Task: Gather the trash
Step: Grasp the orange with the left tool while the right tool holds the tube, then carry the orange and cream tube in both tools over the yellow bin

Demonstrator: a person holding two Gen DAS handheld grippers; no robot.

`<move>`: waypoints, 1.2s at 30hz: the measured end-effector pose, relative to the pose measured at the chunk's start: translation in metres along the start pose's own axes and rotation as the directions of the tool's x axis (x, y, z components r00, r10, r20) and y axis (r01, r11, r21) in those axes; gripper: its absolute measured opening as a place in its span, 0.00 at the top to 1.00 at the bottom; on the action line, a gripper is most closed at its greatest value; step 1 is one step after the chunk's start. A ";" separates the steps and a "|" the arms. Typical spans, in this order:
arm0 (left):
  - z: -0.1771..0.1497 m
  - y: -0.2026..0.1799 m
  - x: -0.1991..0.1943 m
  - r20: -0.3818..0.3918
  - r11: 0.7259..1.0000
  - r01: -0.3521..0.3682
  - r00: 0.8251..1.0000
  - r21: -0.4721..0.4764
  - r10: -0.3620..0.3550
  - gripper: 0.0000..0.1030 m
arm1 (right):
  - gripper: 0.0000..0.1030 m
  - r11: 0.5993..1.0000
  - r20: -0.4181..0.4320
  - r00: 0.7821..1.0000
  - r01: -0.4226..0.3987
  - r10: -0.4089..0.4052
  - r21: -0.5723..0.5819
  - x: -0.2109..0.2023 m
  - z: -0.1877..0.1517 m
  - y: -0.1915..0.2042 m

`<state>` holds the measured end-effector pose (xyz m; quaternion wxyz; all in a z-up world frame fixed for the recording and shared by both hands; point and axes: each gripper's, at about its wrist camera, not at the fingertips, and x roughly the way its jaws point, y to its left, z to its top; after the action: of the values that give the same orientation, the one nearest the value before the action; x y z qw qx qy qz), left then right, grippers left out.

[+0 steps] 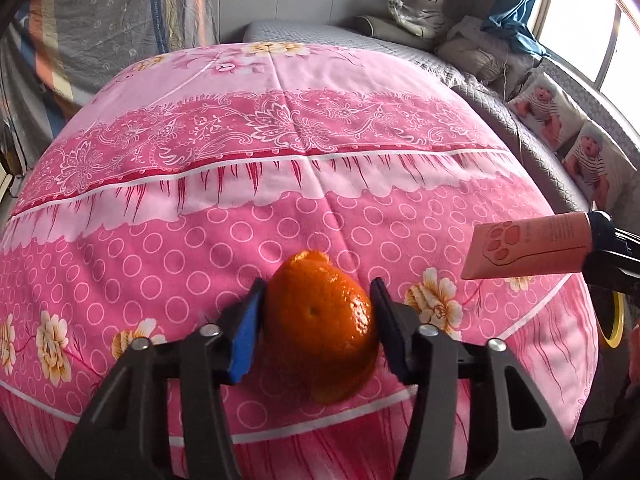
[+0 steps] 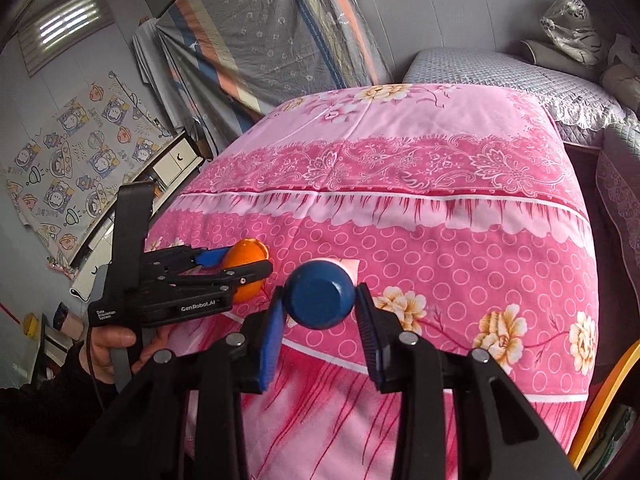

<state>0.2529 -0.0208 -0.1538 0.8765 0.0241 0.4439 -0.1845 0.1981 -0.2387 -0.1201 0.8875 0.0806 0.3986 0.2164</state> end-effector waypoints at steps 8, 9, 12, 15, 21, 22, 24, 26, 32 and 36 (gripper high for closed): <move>0.001 0.002 -0.042 0.095 0.999 0.028 0.995 -0.019 -0.026 0.61 | 0.68 1.000 0.066 0.998 -0.002 0.000 0.029 -0.036 -0.004 -0.012; 0.003 -0.004 -0.050 0.119 0.999 0.034 0.992 0.000 -0.034 0.61 | 0.68 0.999 0.076 0.997 0.000 -0.003 0.042 -0.043 -0.005 -0.018; 0.012 -0.027 -0.071 0.182 0.996 0.061 0.981 0.062 -0.071 0.61 | 0.68 0.996 0.118 0.992 0.038 -0.047 0.082 -0.066 -0.011 -0.034; 0.024 -0.058 -0.079 0.205 0.984 0.113 0.969 0.137 -0.140 0.61 | 0.68 0.988 0.160 0.982 0.082 -0.102 0.129 -0.094 -0.019 -0.054; 0.046 -0.155 -0.082 0.199 0.921 0.223 0.934 0.318 -0.295 0.61 | 0.68 0.942 0.237 0.931 0.217 -0.279 0.257 -0.162 -0.048 -0.099; 0.047 -0.172 -0.081 0.198 0.906 0.238 0.926 0.351 -0.320 0.61 | 0.68 0.930 0.244 0.918 0.240 -0.311 0.279 -0.172 -0.053 -0.107; 0.051 -0.211 -0.076 0.180 0.867 0.284 0.906 0.410 -0.382 0.61 | 0.68 0.896 0.256 0.887 0.291 -0.384 0.336 -0.196 -0.068 -0.123; 0.054 -0.248 -0.065 0.133 0.828 0.352 0.885 0.436 -0.446 0.61 | 0.68 0.856 0.253 0.858 0.328 -0.447 0.399 -0.216 -0.084 -0.141; 0.051 -0.342 -0.017 -0.009 0.749 0.469 0.850 0.469 -0.527 0.60 | 0.68 0.764 0.198 0.816 0.382 -0.543 0.520 -0.239 -0.127 -0.186; 0.039 -0.379 0.017 -0.081 0.727 0.501 0.844 0.470 -0.529 0.60 | 0.68 0.703 0.145 0.803 0.399 -0.578 0.589 -0.240 -0.153 -0.215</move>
<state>0.1612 -0.3862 -0.0977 0.7700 0.1080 0.3481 -0.5236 0.0116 -0.5433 -0.1289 0.9066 0.2463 0.3001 -0.1651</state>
